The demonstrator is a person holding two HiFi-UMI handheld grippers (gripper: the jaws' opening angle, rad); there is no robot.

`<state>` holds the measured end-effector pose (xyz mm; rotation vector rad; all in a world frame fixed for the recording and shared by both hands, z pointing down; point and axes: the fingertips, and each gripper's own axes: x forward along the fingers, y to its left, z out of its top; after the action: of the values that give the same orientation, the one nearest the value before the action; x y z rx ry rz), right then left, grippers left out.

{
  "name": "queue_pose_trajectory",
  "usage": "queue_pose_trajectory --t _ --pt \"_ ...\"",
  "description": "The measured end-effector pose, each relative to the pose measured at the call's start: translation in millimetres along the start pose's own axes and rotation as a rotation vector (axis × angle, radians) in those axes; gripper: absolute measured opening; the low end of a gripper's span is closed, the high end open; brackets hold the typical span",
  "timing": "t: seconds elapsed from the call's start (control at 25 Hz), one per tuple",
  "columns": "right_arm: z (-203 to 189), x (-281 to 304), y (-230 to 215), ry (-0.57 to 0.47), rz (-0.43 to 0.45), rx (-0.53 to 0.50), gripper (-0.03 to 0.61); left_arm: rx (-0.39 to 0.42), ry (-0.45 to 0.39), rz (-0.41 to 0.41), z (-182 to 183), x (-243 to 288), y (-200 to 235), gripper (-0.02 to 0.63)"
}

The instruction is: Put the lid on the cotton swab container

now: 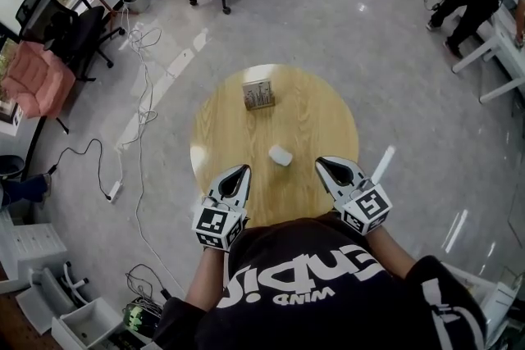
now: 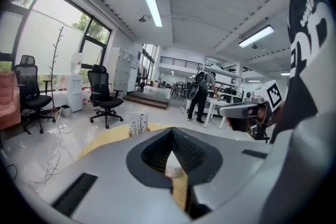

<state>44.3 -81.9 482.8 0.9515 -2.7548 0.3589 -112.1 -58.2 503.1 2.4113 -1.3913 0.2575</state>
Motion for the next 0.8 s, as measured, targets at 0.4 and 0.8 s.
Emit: queue_pose_trajectory --t 0.4,0.8 --pt "13.1 -3.8 -0.6 -0.037 -0.011 0.015 0.009 -0.004 -0.116 0.090 22.1 -27.5 7.2 0.008" --pt "13.2 -7.6 -0.6 -0.034 -0.025 -0.003 0.005 -0.022 -0.119 0.106 19.1 -28.1 3.6 0.008"
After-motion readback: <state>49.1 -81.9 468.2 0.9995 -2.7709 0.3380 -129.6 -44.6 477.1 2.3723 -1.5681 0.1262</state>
